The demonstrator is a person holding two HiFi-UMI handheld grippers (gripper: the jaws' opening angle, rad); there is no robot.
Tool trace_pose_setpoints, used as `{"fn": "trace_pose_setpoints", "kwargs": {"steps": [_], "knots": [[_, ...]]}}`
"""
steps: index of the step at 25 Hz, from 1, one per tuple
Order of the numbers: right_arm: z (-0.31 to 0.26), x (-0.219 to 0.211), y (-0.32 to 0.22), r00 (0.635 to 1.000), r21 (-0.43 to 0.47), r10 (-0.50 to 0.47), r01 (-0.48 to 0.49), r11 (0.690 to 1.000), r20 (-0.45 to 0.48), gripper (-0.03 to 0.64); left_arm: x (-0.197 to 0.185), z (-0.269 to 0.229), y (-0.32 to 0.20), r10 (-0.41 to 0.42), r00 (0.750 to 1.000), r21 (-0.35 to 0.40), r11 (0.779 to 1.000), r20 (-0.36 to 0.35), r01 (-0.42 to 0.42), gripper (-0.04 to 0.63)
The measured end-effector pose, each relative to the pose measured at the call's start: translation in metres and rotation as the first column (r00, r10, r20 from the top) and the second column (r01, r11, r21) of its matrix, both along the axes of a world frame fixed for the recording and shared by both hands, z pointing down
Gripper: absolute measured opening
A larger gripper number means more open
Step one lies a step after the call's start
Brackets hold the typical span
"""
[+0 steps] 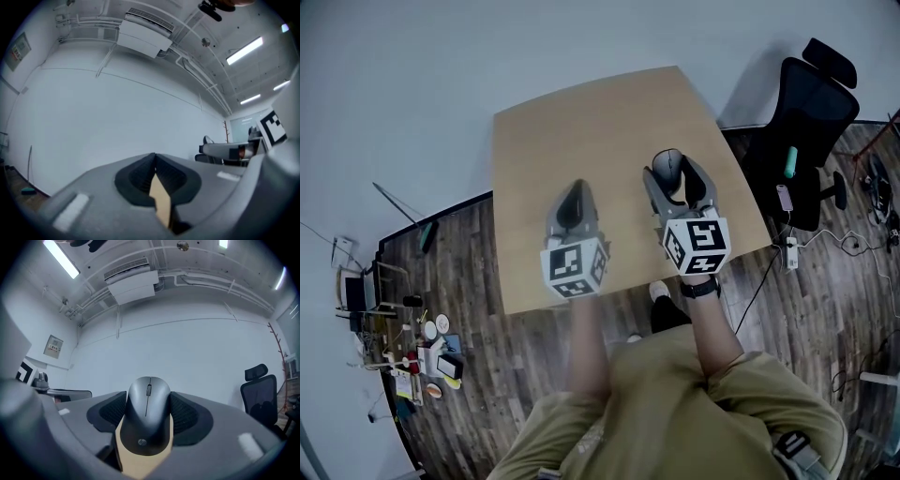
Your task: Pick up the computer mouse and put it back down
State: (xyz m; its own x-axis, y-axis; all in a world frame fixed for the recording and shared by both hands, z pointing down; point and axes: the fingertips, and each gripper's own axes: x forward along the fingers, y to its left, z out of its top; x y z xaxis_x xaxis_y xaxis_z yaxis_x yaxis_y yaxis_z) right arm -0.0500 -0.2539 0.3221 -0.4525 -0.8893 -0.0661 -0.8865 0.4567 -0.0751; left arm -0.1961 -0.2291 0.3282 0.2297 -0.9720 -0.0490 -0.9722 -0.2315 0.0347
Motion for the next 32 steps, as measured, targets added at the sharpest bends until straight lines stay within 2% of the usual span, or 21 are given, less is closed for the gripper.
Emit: {"fn": "trace_pose_setpoints", "kwargs": {"steps": [4, 9, 14, 18, 22, 25, 28, 32], "knots": [[0.004, 0.006, 0.028, 1.0, 0.0, 0.018, -0.018, 1.0, -0.012, 0.296, 0.007, 0.004, 0.02, 0.045, 0.998, 0.016, 0.999, -0.04, -0.045, -0.003], [0.026, 0.032, 0.046, 0.997, -0.038, 0.059, -0.061, 0.997, -0.048, 0.296, 0.034, 0.026, 0.031, 0.103, 0.993, -0.024, 0.994, -0.052, -0.104, -0.003], [0.065, 0.071, 0.052, 0.987, -0.108, 0.116, -0.128, 0.986, -0.108, 0.298, 0.071, 0.059, 0.031, 0.177, 0.983, -0.083, 0.98, -0.056, -0.181, -0.003], [0.109, 0.1, 0.046, 0.978, -0.209, 0.12, -0.155, 0.965, -0.173, 0.298, 0.1, 0.085, 0.022, 0.225, 0.972, -0.128, 0.965, -0.062, -0.231, -0.003], [0.159, 0.125, 0.036, 0.963, -0.312, 0.116, -0.191, 0.931, -0.243, 0.298, 0.128, 0.114, 0.013, 0.285, 0.957, -0.184, 0.939, -0.053, -0.29, -0.003], [0.203, 0.131, 0.028, 0.943, -0.393, 0.047, -0.182, 0.901, -0.33, 0.298, 0.142, 0.139, 0.005, 0.337, 0.94, -0.243, 0.908, -0.059, -0.341, -0.002], [0.25, 0.138, 0.023, 0.934, -0.496, -0.031, -0.161, 0.853, -0.357, 0.298, 0.151, 0.16, -0.003, 0.362, 0.93, -0.289, 0.885, -0.067, -0.365, -0.002], [0.305, 0.146, 0.019, 0.931, -0.601, -0.069, -0.174, 0.78, -0.359, 0.298, 0.152, 0.187, -0.014, 0.359, 0.929, -0.336, 0.867, -0.088, -0.367, -0.002]]}}
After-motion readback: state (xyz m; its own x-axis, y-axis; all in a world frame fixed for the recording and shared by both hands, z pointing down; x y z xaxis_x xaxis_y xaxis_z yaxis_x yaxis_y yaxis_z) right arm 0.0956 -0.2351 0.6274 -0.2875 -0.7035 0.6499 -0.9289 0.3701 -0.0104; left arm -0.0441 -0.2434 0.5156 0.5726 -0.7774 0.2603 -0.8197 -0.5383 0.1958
